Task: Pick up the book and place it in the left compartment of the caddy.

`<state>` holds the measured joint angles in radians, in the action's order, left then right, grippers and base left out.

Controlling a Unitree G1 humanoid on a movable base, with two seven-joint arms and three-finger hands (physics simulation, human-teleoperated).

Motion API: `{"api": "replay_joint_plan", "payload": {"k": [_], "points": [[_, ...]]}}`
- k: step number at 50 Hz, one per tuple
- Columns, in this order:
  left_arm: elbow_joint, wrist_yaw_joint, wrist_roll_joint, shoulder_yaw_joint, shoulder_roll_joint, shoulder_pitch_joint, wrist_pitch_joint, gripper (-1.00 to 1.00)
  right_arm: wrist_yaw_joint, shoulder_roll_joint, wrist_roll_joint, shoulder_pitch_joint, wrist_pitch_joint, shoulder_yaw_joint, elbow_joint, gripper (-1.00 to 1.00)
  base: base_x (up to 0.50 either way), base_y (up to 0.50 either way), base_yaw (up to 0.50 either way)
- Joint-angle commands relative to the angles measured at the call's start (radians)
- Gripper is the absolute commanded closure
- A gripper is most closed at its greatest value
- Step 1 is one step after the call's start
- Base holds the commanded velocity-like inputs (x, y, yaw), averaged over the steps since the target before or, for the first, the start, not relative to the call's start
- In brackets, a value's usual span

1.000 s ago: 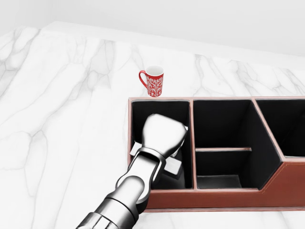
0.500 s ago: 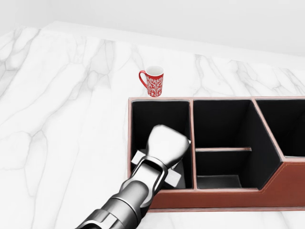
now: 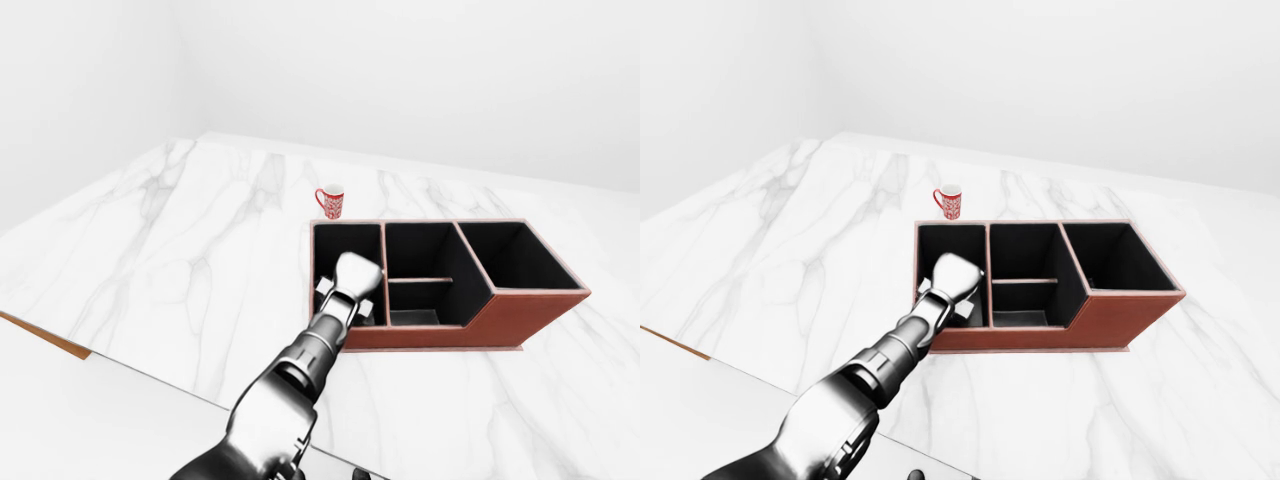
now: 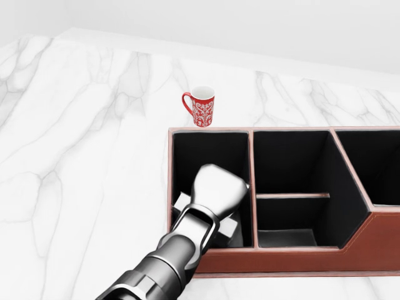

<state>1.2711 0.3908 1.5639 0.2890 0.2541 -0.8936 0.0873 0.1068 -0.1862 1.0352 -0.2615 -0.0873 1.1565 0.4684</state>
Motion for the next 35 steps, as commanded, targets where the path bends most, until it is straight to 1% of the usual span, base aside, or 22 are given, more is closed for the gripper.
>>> {"api": "replay_joint_plan", "payload": {"k": [1, 4, 5, 10, 13, 14, 16, 17, 19, 20, 22, 24, 25, 26, 27, 28, 29, 31, 34, 35], "points": [[0.052, 0.004, -0.032, -0.057, -0.034, 0.063, 0.000, -1.00, -0.003, -0.001, -0.003, 0.001, 0.000, -0.004, -0.001, -1.00, 0.00, 0.00, 0.00], [0.048, 0.011, -0.039, -0.058, -0.038, 0.070, 0.000, -1.00, 0.003, 0.000, -0.008, 0.003, 0.000, -0.007, -0.007, -1.00, 0.00, 0.00, 0.00], [0.036, 0.037, -0.049, -0.064, -0.041, 0.077, 0.000, -1.00, 0.004, 0.000, -0.007, 0.003, 0.000, -0.007, -0.009, -1.00, 0.00, 0.00, 0.00], [-0.003, 0.077, -0.078, -0.065, -0.051, 0.094, 0.000, -1.00, 0.001, 0.001, -0.004, 0.000, 0.000, -0.004, 0.001, -1.00, 0.00, 0.00, 0.00], [-0.085, 0.100, -0.089, -0.058, -0.050, 0.108, 0.000, -1.00, 0.001, 0.001, -0.002, -0.002, 0.000, -0.001, 0.003, -1.00, 0.00, 0.00, 0.00], [-0.088, 0.100, -0.090, -0.056, -0.051, 0.109, 0.000, -1.00, 0.002, 0.001, -0.002, -0.002, 0.000, -0.001, 0.003, -1.00, 0.00, 0.00, 0.00], [-0.214, 0.080, -0.077, -0.038, -0.053, 0.147, 0.000, -1.00, -0.001, 0.001, 0.000, -0.002, 0.000, 0.002, 0.004, -1.00, 0.00, 0.00, 0.00], [-0.229, 0.073, -0.075, -0.036, -0.054, 0.154, 0.000, -1.00, -0.001, 0.001, 0.000, -0.002, 0.000, 0.002, 0.004, -1.00, 0.00, 0.00, 0.00], [-0.397, 0.022, -0.051, -0.018, -0.060, 0.219, 0.000, -1.00, -0.002, 0.002, -0.002, -0.002, 0.000, 0.000, 0.008, -1.00, 0.00, 0.00, 0.00], [-0.442, 0.003, -0.032, -0.018, -0.056, 0.236, 0.000, -1.00, -0.004, 0.002, 0.001, -0.003, 0.000, 0.001, 0.012, -1.00, 0.00, 0.00, 0.00], [-0.636, -0.078, -0.005, 0.003, -0.066, 0.310, 0.000, -1.00, 0.002, 0.000, -0.005, 0.001, 0.000, -0.001, 0.001, -1.00, 0.00, 0.00, 0.00], [-0.752, -0.129, 0.029, 0.010, -0.067, 0.354, 0.000, -1.00, 0.003, 0.001, -0.004, 0.000, 0.000, -0.001, 0.000, -1.00, 0.00, 0.00, 0.00], [-0.762, -0.134, 0.035, 0.007, -0.065, 0.360, 0.000, -1.00, 0.003, 0.001, -0.004, 0.000, 0.000, -0.001, 0.000, -1.00, 0.00, 0.00, 0.00], [-0.856, -0.185, 0.055, 0.017, -0.065, 0.390, 0.000, -1.00, 0.006, 0.002, -0.009, 0.001, 0.000, -0.004, -0.004, -1.00, 0.00, 0.00, 0.00], [-0.894, -0.206, 0.067, 0.019, -0.062, 0.404, 0.000, -1.00, 0.007, 0.002, -0.010, 0.001, 0.000, -0.004, -0.003, -1.00, 0.00, 0.00, 0.00], [-0.961, -0.247, 0.091, 0.029, -0.060, 0.427, 0.000, -1.00, 0.008, 0.003, -0.009, -0.001, 0.000, -0.004, 0.000, -1.00, 0.00, 0.00, 0.00], [-0.968, -0.251, 0.096, 0.027, -0.058, 0.430, 0.000, -1.00, 0.008, 0.003, -0.009, -0.001, 0.000, -0.004, 0.001, -1.00, 0.00, 0.00, 0.00], [-1.058, -0.297, 0.122, 0.040, -0.051, 0.464, 0.000, -1.00, 0.004, 0.003, -0.004, -0.003, 0.000, 0.000, 0.005, -1.00, 0.00, 0.00, 0.00], [-1.109, -0.314, 0.140, 0.046, -0.044, 0.487, 0.000, -1.00, 0.005, 0.003, -0.004, -0.003, 0.000, 0.002, 0.003, -1.00, 0.00, 0.00, 0.00], [-1.133, -0.331, 0.147, 0.049, -0.042, 0.498, 0.000, -1.00, 0.008, 0.003, -0.006, -0.003, 0.000, 0.001, 0.003, -1.00, 0.00, 0.00, 0.00]]}}
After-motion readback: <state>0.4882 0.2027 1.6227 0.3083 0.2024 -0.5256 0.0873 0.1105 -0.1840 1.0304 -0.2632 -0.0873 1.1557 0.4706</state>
